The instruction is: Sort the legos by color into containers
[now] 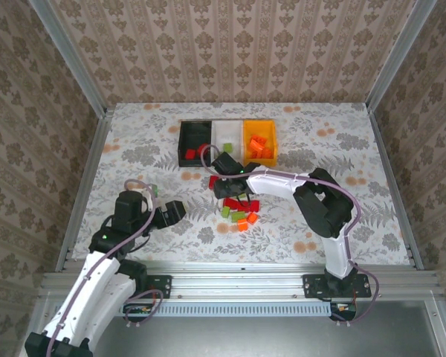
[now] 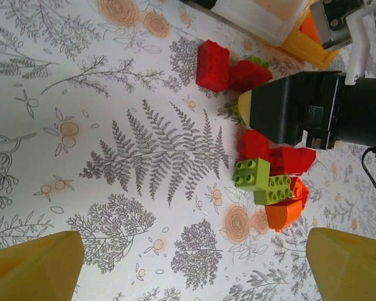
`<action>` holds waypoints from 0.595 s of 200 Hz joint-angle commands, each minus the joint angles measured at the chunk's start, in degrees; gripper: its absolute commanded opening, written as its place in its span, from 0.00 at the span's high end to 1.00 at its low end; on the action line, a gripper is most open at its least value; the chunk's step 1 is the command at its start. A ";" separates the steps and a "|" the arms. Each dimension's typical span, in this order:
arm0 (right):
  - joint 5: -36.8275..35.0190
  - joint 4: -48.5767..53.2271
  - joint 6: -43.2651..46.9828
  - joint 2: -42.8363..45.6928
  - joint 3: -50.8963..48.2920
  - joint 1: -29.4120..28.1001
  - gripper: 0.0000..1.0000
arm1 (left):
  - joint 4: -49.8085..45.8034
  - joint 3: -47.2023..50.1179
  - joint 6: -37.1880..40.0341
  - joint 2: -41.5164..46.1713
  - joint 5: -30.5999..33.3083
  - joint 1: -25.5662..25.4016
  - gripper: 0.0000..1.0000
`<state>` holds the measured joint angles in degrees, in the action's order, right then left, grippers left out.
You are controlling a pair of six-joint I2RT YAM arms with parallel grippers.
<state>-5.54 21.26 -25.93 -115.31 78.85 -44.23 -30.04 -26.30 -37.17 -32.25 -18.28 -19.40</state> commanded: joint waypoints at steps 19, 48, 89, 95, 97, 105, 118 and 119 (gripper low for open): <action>-1.09 3.81 0.50 -1.10 1.57 -1.07 0.60 | 0.43 -0.15 -0.27 1.05 -0.96 0.23 0.06; -2.07 3.38 0.63 -2.08 1.57 -1.42 0.63 | 0.90 0.38 -0.27 0.96 -1.05 0.24 0.06; -2.46 4.48 2.23 -2.95 4.62 -2.08 0.75 | 0.69 0.04 -0.54 1.05 -1.32 0.24 0.06; -2.77 4.50 2.62 -2.62 4.72 -2.45 0.76 | 0.62 -0.05 -0.54 1.01 -1.32 0.24 0.06; -2.80 4.54 2.77 -2.46 4.67 -2.55 0.77 | 0.60 -0.06 -0.54 0.99 -1.32 0.24 0.06; -3.13 4.65 3.06 -1.83 4.52 -2.83 0.78 | 0.60 -0.15 -0.54 0.97 -1.38 0.24 0.06; -3.34 5.15 3.07 0.00 4.02 -3.33 0.78 | 0.68 -0.15 -0.78 0.96 -1.36 0.24 0.06; -3.34 5.18 3.03 0.22 3.98 -3.33 0.78 | 0.68 -0.15 -0.83 0.96 -1.38 0.24 0.06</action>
<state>-7.07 23.62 -24.27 -117.05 82.04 -46.26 -30.00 -26.26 -37.34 -31.97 -18.55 -19.40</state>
